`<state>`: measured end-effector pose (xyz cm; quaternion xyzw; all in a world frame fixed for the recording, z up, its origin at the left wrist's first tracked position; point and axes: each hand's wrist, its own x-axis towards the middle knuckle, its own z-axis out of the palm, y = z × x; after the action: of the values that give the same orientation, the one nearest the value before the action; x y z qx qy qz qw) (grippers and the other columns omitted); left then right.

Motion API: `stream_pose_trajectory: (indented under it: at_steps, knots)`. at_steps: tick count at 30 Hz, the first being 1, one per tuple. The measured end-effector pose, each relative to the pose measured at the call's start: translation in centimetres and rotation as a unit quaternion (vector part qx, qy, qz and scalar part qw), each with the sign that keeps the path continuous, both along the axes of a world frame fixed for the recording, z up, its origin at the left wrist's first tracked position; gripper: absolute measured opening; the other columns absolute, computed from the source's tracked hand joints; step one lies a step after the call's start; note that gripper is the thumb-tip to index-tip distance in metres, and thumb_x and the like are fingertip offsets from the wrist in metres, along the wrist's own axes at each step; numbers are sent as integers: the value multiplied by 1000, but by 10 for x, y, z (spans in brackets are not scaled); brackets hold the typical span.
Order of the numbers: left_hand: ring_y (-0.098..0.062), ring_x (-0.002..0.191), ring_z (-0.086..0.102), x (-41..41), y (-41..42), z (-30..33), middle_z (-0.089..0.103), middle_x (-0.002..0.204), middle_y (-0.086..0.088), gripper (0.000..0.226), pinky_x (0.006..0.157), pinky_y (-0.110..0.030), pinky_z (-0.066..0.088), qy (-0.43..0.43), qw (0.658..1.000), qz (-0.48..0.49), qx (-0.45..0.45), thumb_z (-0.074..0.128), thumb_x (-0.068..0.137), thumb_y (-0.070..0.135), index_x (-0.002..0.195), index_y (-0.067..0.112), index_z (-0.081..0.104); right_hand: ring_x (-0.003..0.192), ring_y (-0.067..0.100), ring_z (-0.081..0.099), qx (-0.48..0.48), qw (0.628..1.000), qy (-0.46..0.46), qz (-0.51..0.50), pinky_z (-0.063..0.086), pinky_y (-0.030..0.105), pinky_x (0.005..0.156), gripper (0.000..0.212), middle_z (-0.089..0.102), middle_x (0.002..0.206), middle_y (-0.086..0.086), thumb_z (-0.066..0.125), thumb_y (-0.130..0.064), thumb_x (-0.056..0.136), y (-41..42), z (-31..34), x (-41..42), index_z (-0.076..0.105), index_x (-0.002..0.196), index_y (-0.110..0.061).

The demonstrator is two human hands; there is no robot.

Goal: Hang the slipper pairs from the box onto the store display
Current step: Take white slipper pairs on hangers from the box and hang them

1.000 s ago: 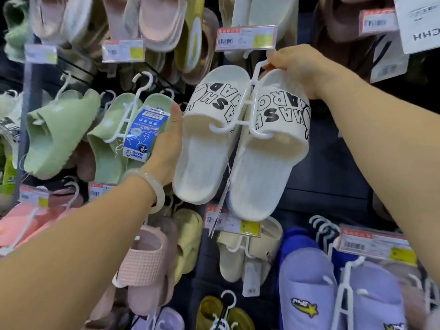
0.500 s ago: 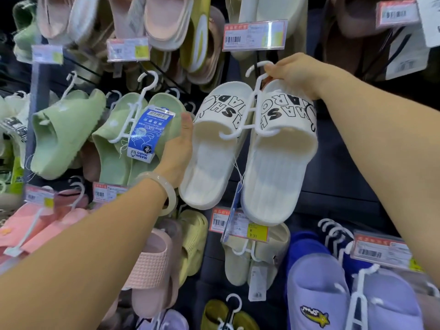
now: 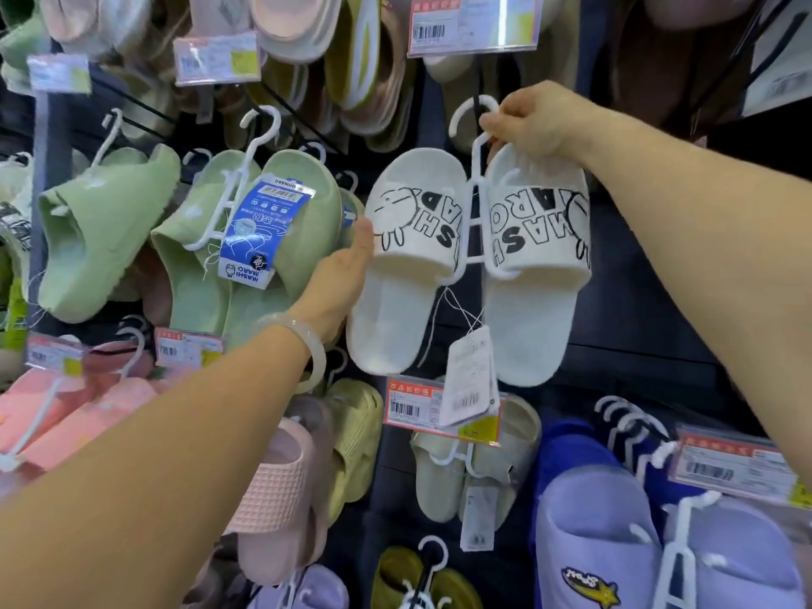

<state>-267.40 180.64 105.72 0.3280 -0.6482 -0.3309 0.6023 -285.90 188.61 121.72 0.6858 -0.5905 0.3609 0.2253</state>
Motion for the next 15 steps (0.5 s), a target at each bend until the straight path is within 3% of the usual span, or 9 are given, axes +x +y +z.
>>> stream_pose_trajectory:
  at_steps: [3,5,7,9,12,15]
  knots:
    - [-15,120,53,-8,-26,-8,61,126,8,95,109,-41,34,29,998,-54,21,36,52,93,121,32,60,81,19,49,-20,999,-19,23,38,27,66,32,56,82,5,45,-41,95,-11,-6,-7,59,88,-13]
    - [-14,121,54,-13,-27,-9,62,126,11,81,109,-41,35,42,994,-95,26,39,60,91,121,40,59,79,17,47,-36,997,-51,36,36,23,57,40,53,75,1,45,-42,94,-16,-10,-11,62,95,-6]
    - [-15,114,59,-15,-22,-9,67,118,5,65,104,-38,41,58,990,-127,29,38,76,79,117,34,62,81,12,49,-61,994,-78,50,37,17,56,46,60,87,4,46,-46,92,-15,-15,-14,63,107,-6]
    - [-16,117,57,-17,-22,-12,62,125,2,82,105,-39,40,66,987,-147,21,48,70,80,130,25,50,90,7,53,-65,986,-126,89,42,15,68,55,61,112,4,52,-53,86,-12,-24,-24,54,123,-13]
    - [-18,125,50,-18,-23,-20,49,139,0,128,108,-42,37,54,986,-159,-16,74,43,76,146,26,18,113,12,52,15,974,-180,140,43,29,97,97,46,133,0,65,-62,66,-2,-52,-39,19,146,-29]
    - [-15,125,48,-18,-22,-24,46,138,3,134,109,-41,37,30,986,-162,-34,82,40,64,147,27,10,127,12,37,36,983,-136,117,35,35,109,113,29,147,1,76,-58,58,3,-70,-46,9,147,-36]
